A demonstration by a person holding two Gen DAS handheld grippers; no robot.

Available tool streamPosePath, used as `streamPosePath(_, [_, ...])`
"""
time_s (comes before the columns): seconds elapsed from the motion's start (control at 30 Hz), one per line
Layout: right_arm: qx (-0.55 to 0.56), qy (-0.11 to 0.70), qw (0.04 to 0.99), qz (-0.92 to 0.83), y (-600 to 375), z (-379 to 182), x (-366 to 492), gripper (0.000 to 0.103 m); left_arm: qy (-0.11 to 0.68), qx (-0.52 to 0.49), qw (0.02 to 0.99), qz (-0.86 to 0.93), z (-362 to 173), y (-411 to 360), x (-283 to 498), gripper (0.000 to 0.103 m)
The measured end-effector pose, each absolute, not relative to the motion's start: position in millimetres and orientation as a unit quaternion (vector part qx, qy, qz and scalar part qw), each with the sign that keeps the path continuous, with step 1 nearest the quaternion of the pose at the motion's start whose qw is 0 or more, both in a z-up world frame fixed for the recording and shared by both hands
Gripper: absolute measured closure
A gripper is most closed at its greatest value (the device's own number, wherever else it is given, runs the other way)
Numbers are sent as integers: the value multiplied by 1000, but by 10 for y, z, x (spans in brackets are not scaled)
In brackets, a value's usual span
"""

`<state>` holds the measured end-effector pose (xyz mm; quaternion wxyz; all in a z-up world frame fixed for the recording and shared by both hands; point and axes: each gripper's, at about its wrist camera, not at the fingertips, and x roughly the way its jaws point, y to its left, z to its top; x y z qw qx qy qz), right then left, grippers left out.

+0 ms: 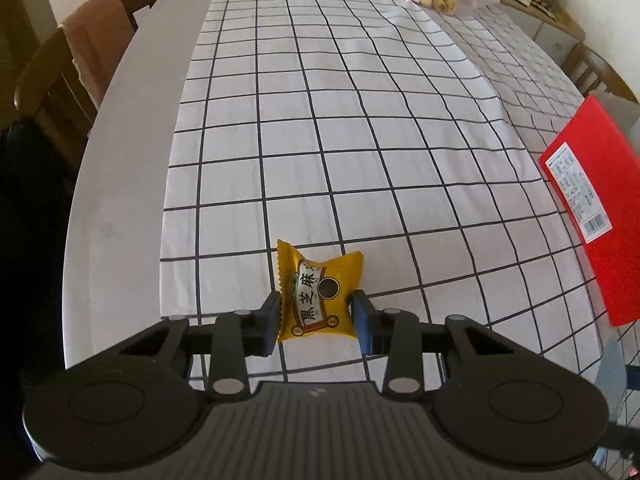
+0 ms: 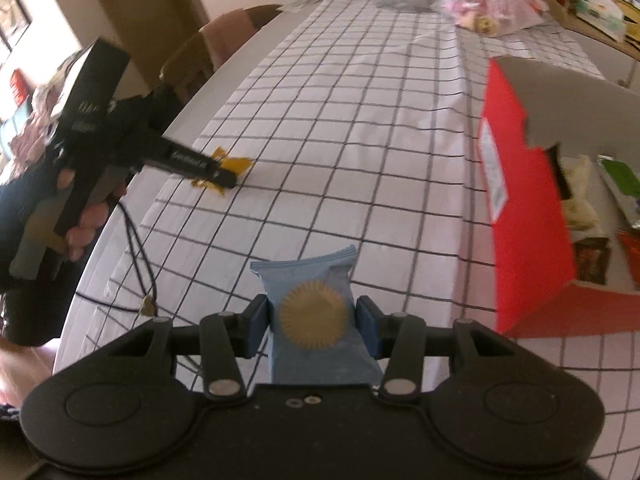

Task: Organize snacks
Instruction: 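Grasp the blue-wrapped biscuit with the right gripper while the left grasps the yellow candy, then carry both snacks over the red box and lower them inside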

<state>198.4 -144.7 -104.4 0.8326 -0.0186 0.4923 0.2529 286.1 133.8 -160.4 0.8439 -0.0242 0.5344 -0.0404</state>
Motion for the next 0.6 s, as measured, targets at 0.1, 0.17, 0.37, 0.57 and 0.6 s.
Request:
streamPosePath(0.1, [-14, 486, 840, 242, -1535, -966, 1984, 57, 531, -38, 846, -36, -1555, 1350, 2807, 67])
streamPosePath(0.17, [-8, 481, 844, 237, -1590, -909, 1985, 57, 529, -48, 847, -34, -1507, 1342, 2785, 67])
streamPosePath(0.37, [1, 465, 857, 222, -1737, -724, 1961, 57, 511, -65, 857, -38, -1276, 1291, 2606, 67])
streamPosePath(0.57, [17, 445, 870, 212, -1930, -542, 1933, 57, 490, -83, 866, -55, -993, 1149, 2436, 67])
streamPosePath(0.6, [20, 442, 872, 209, -1974, -508, 1931, 57, 488, -85, 867, -58, -954, 1104, 2419, 67])
